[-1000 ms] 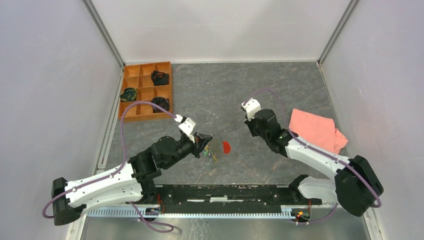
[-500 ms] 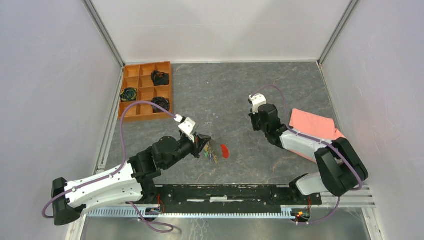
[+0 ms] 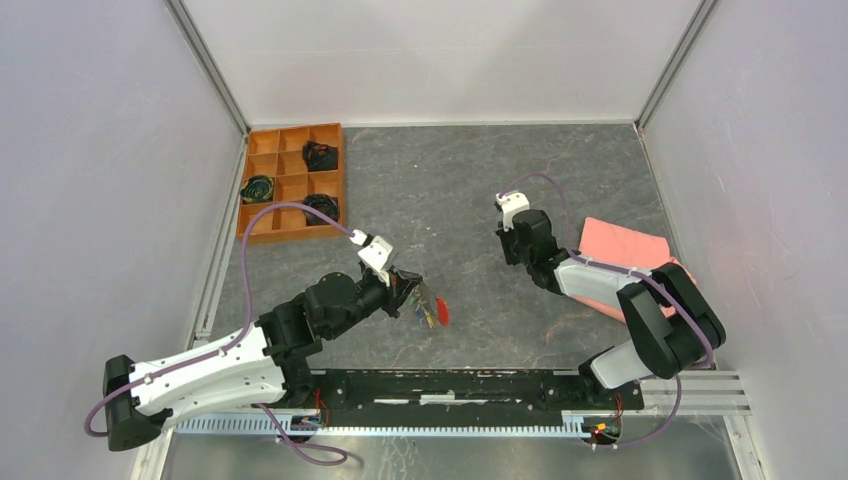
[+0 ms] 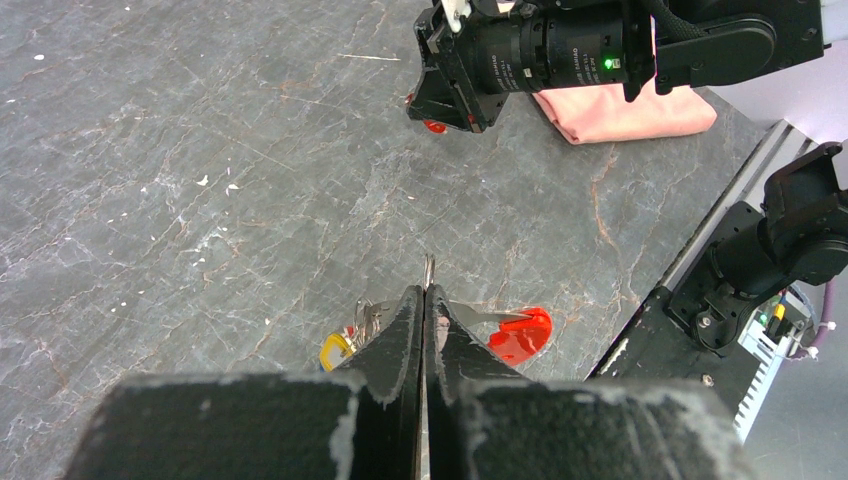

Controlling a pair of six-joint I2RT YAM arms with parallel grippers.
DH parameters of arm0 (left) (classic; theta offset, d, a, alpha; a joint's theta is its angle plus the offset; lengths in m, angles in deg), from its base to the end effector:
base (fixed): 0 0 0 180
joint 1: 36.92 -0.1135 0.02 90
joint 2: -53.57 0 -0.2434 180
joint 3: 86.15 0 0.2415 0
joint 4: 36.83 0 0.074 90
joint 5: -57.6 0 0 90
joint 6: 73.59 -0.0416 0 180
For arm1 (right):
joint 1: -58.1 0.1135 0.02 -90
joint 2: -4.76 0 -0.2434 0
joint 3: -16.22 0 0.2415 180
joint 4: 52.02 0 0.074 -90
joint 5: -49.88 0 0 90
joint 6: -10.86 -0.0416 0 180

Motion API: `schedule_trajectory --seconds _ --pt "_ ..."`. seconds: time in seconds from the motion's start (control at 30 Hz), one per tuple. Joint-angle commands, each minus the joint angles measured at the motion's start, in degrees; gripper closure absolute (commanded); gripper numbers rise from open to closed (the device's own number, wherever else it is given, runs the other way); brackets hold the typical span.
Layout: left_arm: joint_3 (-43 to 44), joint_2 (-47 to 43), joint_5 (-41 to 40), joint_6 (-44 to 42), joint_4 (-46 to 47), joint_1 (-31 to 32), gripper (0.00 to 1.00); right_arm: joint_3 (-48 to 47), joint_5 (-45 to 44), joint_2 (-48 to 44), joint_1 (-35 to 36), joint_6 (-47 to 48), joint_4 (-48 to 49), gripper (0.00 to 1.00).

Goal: Remove the keys from the keyring
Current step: Place the key at the center of the board.

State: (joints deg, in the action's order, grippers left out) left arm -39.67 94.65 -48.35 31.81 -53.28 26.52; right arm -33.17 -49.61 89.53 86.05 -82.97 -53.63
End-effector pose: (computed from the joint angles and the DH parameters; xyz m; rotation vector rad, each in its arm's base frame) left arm 0.0947 -0.1638 0.2743 0.5448 1.7345 -0.7491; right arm 0.2564 0.1283 0.1468 -0.3718 2.1774 0.1251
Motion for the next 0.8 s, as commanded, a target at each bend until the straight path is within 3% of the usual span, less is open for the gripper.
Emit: schedule_trajectory --seconds 0.0,0.23,0.57,0.77 --pt "2.53 -0.73 0.83 2.22 2.40 -0.14 0.98 -1.10 -0.32 0.57 -0.29 -0.52 1.68 0.85" --pt "2.62 -0.99 0.93 2.36 2.33 -0.07 0.98 -1.74 -0.37 -0.32 -0.32 -0.32 0.69 0.80" --pt "2.53 -0.75 0.39 2.72 2.40 -0.12 0.98 -2.63 -0.06 -6.67 -0.28 1.32 -3.38 0.55" --pt "2.36 -0.23 0.30 3.25 2.98 -0.08 0.98 -0.65 8.07 -15.32 -0.30 3.37 -4.27 0.43"
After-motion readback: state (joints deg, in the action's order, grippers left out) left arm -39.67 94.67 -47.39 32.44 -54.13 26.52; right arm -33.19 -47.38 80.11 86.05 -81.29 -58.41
